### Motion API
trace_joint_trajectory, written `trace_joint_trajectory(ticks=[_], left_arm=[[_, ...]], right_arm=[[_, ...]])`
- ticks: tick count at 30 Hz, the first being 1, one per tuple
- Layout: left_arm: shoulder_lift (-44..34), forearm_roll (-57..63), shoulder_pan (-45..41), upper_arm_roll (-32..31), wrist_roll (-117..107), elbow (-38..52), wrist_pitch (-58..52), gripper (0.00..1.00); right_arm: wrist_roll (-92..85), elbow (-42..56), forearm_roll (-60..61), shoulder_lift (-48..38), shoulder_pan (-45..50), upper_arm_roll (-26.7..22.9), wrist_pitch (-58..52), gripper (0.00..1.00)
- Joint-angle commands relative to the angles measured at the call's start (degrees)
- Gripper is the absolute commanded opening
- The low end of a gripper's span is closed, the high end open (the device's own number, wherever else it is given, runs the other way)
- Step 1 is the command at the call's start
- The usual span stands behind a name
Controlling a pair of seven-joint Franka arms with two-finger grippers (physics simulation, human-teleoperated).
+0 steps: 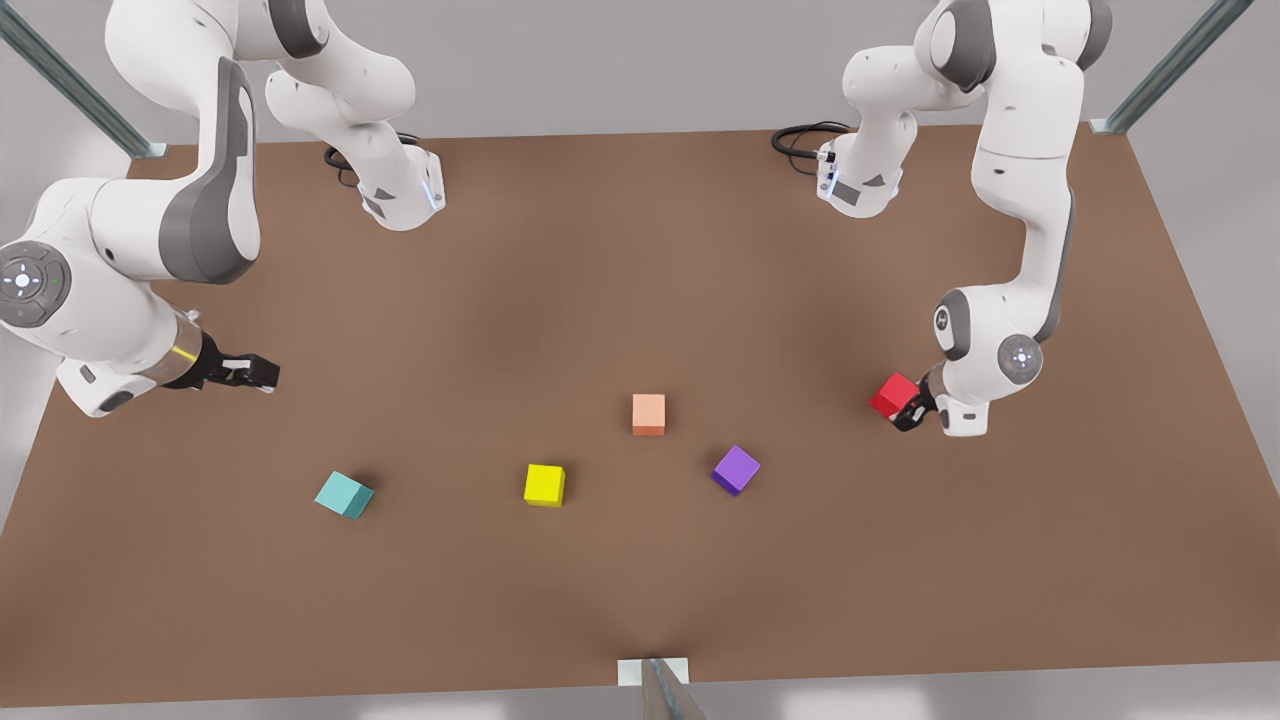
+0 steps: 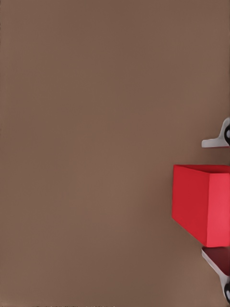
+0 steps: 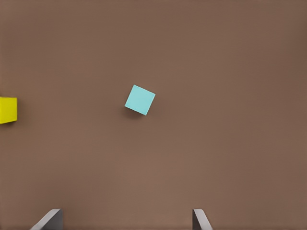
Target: Pick up red wooden cube and pass to hand red wooden cube and place in blue wooden cube
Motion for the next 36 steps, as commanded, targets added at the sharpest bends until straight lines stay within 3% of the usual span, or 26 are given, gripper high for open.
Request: trace_joint_trajectory(ticks=[1,19,20,23,27,30,31,34,36], left_arm=[[0.0,-0.3,0.0,0.0,-11.1,-0.3,2.2,1.0],[1.9,-0.3,-0.6,0.0,-5.6,-1.8,2.2,1.0],[1.9,-0.3,-0.7,0.1,-5.7,-1.8,2.2,0.98],[1.9,-0.4,-0.7,0.1,-5.7,-1.8,2.2,0.69],[1.4,0.0,-1.6,-0.5,-1.2,-0.2,2.2,0.63],[1.4,0.0,-3.2,-4.4,5.5,5.5,1.6,0.6],[2.6,-0.3,-3.2,-7.0,5.5,8.7,-0.3,0.59],[9.5,-12.3,-2.9,-12.3,8.5,33.7,-27.9,0.59],[9.9,-20.4,-2.9,-15.7,15.0,37.0,-31.4,0.59]], right_arm=[[-1.0,-0.1,0.2,-0.1,0.0,0.0,0.1,1.0],[-1.0,-0.3,0.4,0.0,0.2,0.0,0.0,1.0],[-1.0,-0.7,0.5,0.0,0.2,0.0,0.0,1.0],[-1.0,-0.7,0.4,0.0,0.2,0.0,0.1,1.0],[-1.0,-0.7,0.3,0.4,0.3,0.0,0.1,1.0],[-4.7,0.9,1.2,1.8,1.7,0.1,2.5,1.0],[-9.3,1.2,8.1,3.3,1.6,0.1,2.7,1.0],[-30.6,9.2,32.5,15.6,-0.2,0.3,3.0,1.0],[-51.3,9.4,52.4,22.3,-2.3,0.3,3.0,1.0]])
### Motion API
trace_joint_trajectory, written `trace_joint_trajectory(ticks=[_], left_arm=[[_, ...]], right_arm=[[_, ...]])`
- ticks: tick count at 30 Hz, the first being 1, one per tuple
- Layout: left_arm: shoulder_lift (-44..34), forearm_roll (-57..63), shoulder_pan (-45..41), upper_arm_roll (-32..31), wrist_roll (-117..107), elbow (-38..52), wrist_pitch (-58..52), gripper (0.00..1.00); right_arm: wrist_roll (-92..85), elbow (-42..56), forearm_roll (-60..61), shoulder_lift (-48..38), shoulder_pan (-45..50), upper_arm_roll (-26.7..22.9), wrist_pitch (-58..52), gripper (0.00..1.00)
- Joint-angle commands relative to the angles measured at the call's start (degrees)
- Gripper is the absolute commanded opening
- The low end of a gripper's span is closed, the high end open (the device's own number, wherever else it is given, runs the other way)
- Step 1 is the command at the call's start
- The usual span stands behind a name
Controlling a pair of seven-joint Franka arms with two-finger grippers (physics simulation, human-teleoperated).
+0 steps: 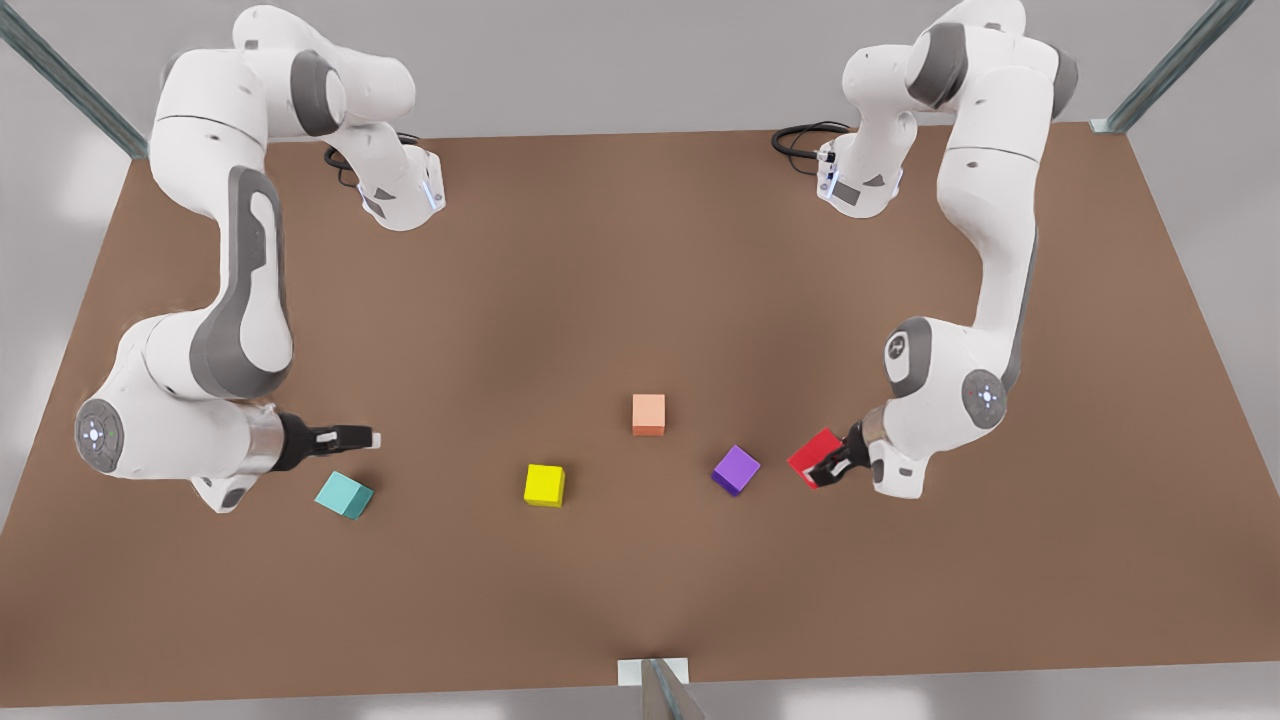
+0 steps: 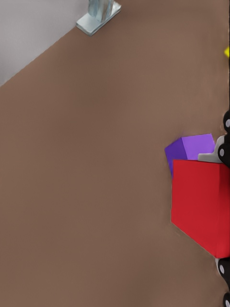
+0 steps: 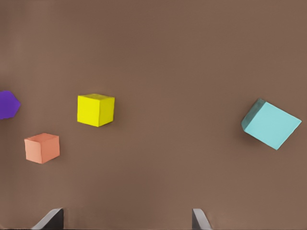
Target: Pick up red wooden cube and pass to hand red wooden cube and place in blue wooden cube
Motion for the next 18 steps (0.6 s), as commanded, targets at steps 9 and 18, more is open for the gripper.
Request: trace_joint_trajectory(ticks=[9,18], left_arm=[[10.6,-27.9,-0.1,-9.7,49.1,14.5,-16.0,0.53],[21.0,-34.3,-0.5,-18.5,77.4,23.7,-5.8,0.55]], right_arm=[[-112.0,1.3,42.6,10.2,-1.1,0.7,14.3,1.0],[-119.6,-1.8,53.8,12.0,-0.9,4.0,14.3,1.0]])
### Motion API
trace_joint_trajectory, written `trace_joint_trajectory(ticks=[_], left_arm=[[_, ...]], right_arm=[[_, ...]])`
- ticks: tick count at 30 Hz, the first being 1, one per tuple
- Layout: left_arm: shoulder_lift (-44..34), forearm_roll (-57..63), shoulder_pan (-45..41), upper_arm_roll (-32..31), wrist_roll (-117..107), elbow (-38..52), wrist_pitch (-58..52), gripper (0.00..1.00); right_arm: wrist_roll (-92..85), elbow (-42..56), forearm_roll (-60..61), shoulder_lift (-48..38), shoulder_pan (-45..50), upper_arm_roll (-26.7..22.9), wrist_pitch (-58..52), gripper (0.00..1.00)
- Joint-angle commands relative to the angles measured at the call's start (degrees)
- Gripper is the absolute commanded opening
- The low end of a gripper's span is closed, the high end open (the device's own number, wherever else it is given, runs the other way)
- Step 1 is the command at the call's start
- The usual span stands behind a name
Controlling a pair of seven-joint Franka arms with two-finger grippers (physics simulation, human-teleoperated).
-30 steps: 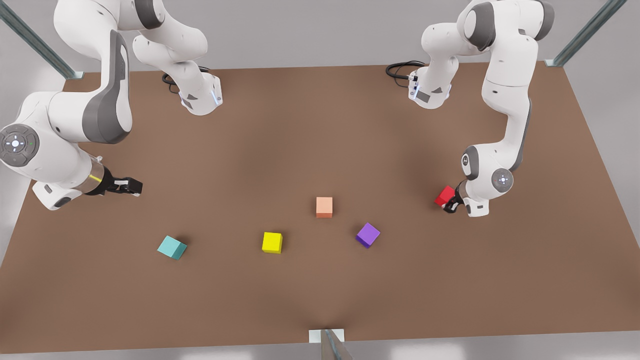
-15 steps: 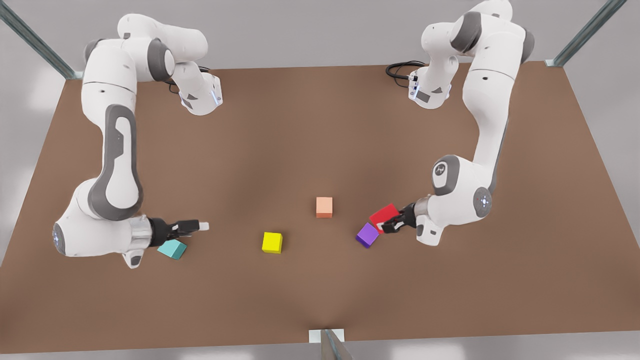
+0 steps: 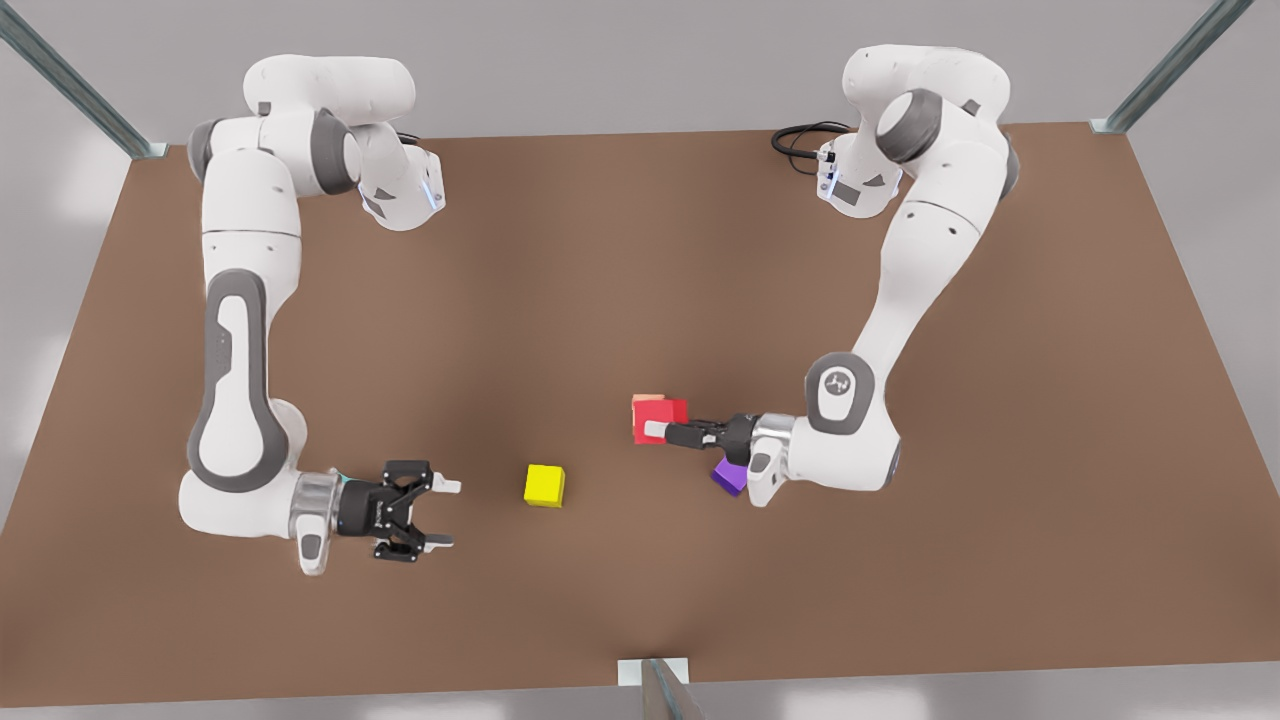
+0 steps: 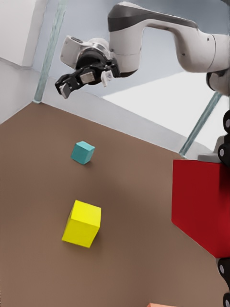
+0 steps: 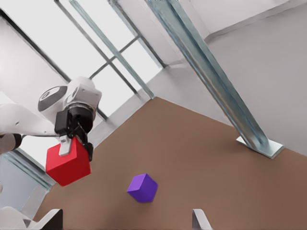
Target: Pick up red wooden cube and pass to hand red wooden cube and place in blue wooden cube
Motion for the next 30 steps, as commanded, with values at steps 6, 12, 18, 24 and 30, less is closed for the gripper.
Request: trace_joint_trajectory(ticks=[6,12,18,24,30], left_arm=[[5.6,-12.0,-1.5,-5.2,43.7,3.0,7.5,0.55],[8.8,-14.8,-4.8,-5.1,43.7,6.2,7.9,0.55],[9.4,-14.9,-5.1,-5.1,43.6,6.2,7.9,0.55],[9.8,-14.9,-5.1,-5.1,43.7,6.3,7.9,0.55],[10.2,-15.0,-5.1,-5.1,44.6,6.3,7.9,0.55]], right_arm=[[-51.0,-4.2,7.3,-0.5,0.7,3.8,1.4,1.0],[-51.1,-8.3,8.5,-2.2,0.7,6.5,1.4,1.0],[-51.3,-14.3,9.1,-5.8,0.8,7.5,1.6,1.0],[-51.7,-21.8,11.8,-10.7,3.5,7.6,5.1,1.0],[-51.9,-23.6,13.4,-11.3,4.8,8.1,6.3,1.0]])
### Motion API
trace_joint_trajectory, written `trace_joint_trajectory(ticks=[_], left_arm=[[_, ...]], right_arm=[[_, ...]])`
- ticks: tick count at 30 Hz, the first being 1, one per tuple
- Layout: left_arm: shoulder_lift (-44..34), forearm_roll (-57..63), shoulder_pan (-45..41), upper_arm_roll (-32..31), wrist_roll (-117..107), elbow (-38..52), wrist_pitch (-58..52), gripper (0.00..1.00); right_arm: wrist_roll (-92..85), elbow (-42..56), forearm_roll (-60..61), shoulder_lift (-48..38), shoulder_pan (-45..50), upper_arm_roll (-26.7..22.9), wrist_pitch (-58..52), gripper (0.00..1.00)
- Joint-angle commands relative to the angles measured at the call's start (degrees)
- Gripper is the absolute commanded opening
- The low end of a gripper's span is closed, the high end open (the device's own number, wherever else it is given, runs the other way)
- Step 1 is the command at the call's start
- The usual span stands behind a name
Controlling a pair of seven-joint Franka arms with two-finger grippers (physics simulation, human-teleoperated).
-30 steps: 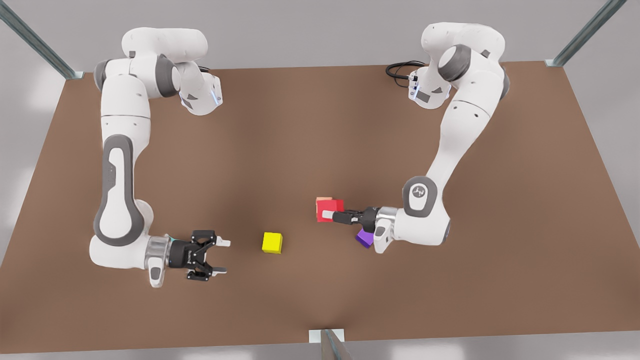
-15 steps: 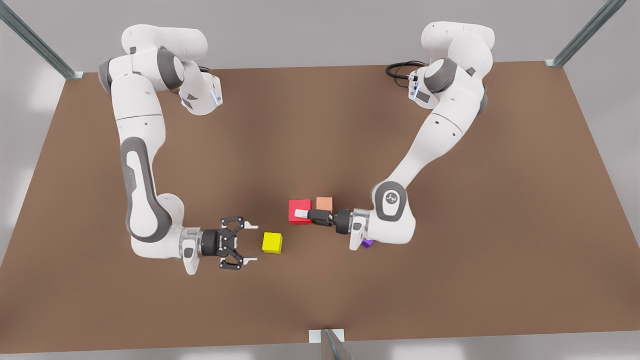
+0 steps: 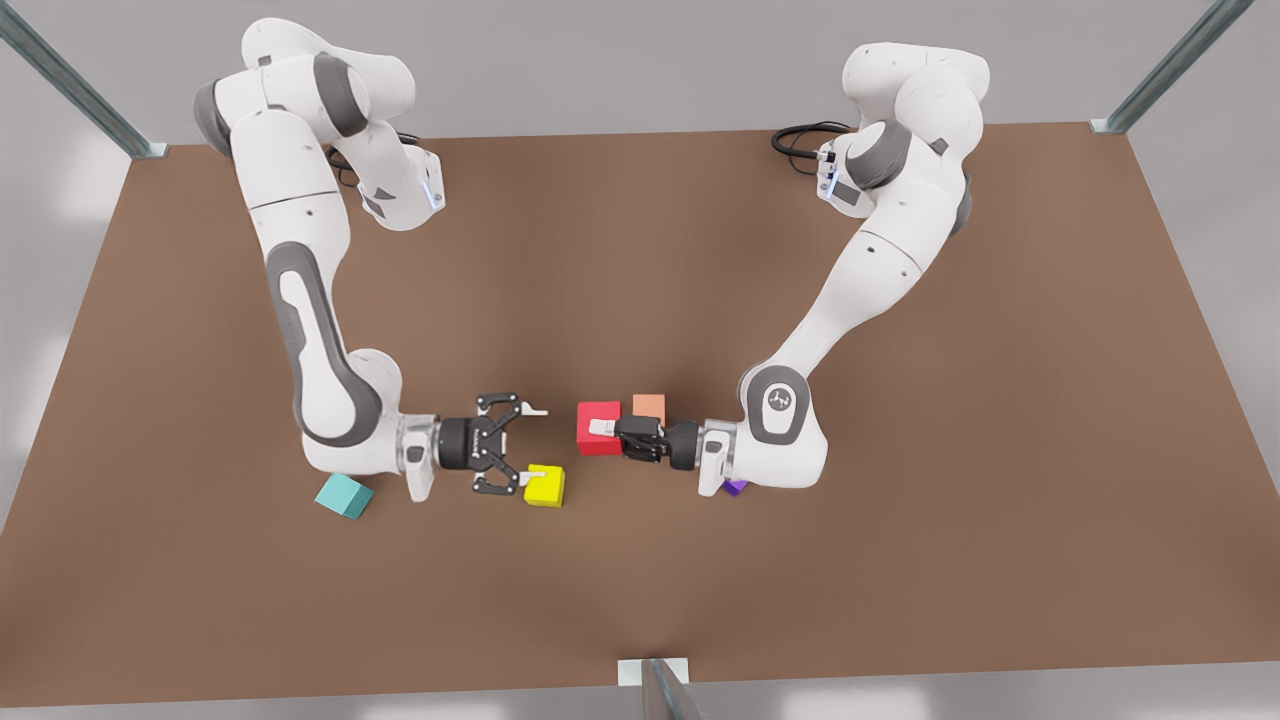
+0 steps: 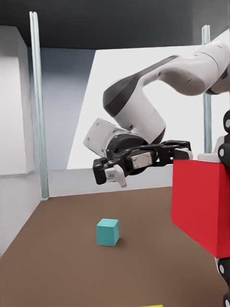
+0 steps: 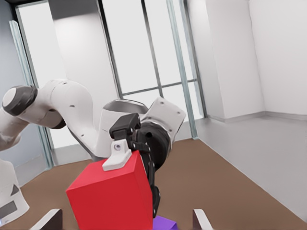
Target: Pick up red wooden cube and pass to hand red wooden cube and place in blue wooden cube
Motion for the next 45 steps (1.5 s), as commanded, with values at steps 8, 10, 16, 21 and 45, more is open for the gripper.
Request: trace_joint_trajectory(ticks=[8,10,16,21,45], left_arm=[[-0.2,-1.0,0.0,0.0,10.5,-0.1,-0.5,0.55],[-0.1,-1.0,0.0,0.0,10.5,-0.1,-0.4,0.55],[0.0,-1.0,0.0,0.0,10.5,-0.1,-0.4,0.55],[-0.1,-1.0,0.0,0.0,10.4,-0.1,-0.4,0.55],[0.0,-2.4,-0.2,0.0,10.4,-0.1,-0.3,0.55]], right_arm=[[-10.0,-0.2,3.2,-0.1,2.5,0.0,3.8,1.0],[-10.0,-0.3,3.2,-0.2,2.6,0.0,3.8,1.0],[-10.0,-1.9,3.2,-1.1,2.5,0.5,3.5,1.0],[-10.0,-4.2,3.2,-2.7,2.5,0.5,3.3,1.0],[-9.6,-3.6,6.7,-1.0,3.2,3.6,6.5,1.0]])
